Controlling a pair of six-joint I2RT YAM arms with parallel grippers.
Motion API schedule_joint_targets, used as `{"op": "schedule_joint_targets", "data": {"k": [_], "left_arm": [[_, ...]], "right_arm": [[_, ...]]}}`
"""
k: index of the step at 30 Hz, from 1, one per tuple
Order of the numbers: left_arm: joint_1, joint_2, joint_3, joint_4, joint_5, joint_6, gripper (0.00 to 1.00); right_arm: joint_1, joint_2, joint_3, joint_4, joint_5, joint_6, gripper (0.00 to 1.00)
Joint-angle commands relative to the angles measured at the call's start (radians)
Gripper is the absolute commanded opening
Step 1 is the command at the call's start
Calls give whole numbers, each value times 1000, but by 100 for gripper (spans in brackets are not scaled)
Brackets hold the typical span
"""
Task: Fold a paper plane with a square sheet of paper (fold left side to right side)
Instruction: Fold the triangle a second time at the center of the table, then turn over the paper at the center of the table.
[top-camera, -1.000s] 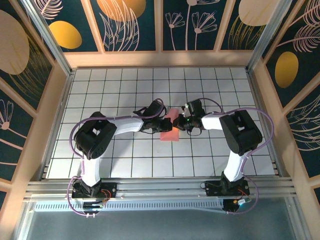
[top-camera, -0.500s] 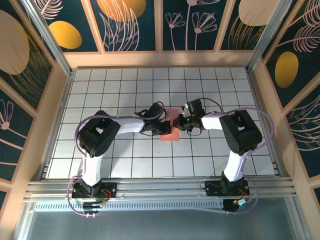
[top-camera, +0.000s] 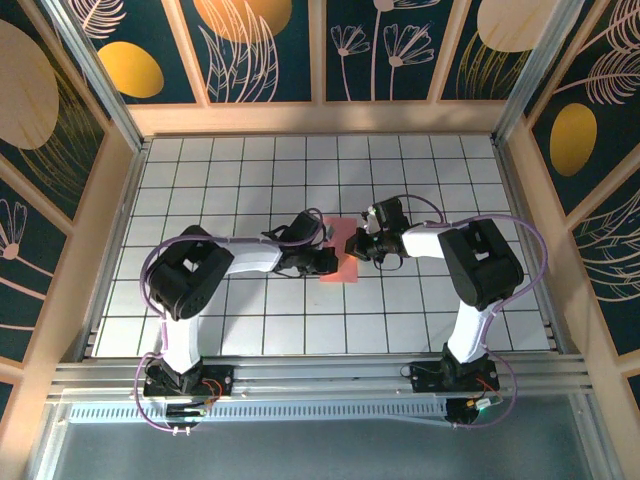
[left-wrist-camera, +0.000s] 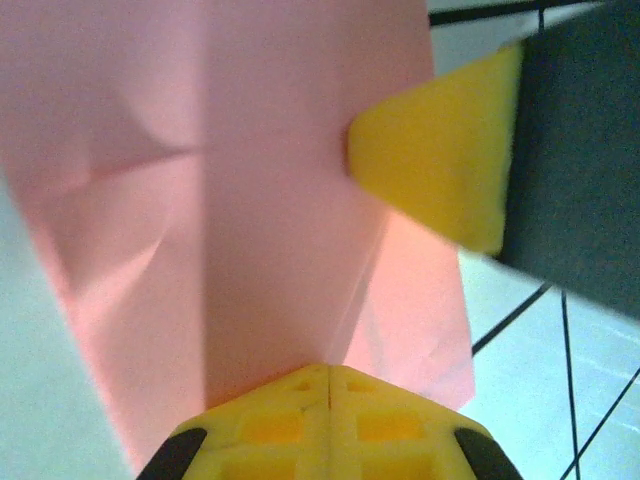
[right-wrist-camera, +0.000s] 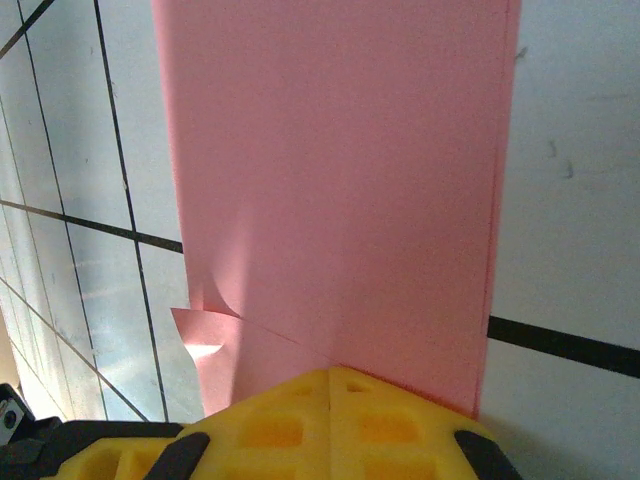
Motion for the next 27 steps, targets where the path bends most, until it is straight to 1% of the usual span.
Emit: {"op": "schedule_joint_targets", "data": {"k": [1,7,12,13,16,18,20,23,24,26,27], "left_arm": [[-1,-41,-89,-98,13,25,0],[-1,-125,-165,-80,21,39,0],[5,-189,-171,-76,-13,37,0],[8,-206,-170,-72,-22,35,1],[32,-275,-167,-46,-27,29,15],[59,-304,-173,-14,-22,15,20],[92,-316,-179,27,-7,0,32],[133,-288,-170,79,31,-16,36],[140,-272,-164,93,38,-17,37],[150,-223,-139,104,53,-15,40],[151,-205,-126,108,61,-12,41]], "right_arm": [[-14,49,-4,-92,90,-31,0],[-18,37,8,-95,82,-37,0],[-16,1,26,-75,35,-31,0],[-18,-16,29,-62,19,-27,0],[-19,-74,28,-24,-12,-15,0],[-23,-115,23,-7,-9,-14,11],[-31,-167,11,2,11,-19,23],[-47,-243,-23,19,49,-28,41],[-52,-265,-36,25,60,-30,46],[-63,-311,-67,40,77,-35,61],[-69,-333,-79,44,80,-34,66]]}}
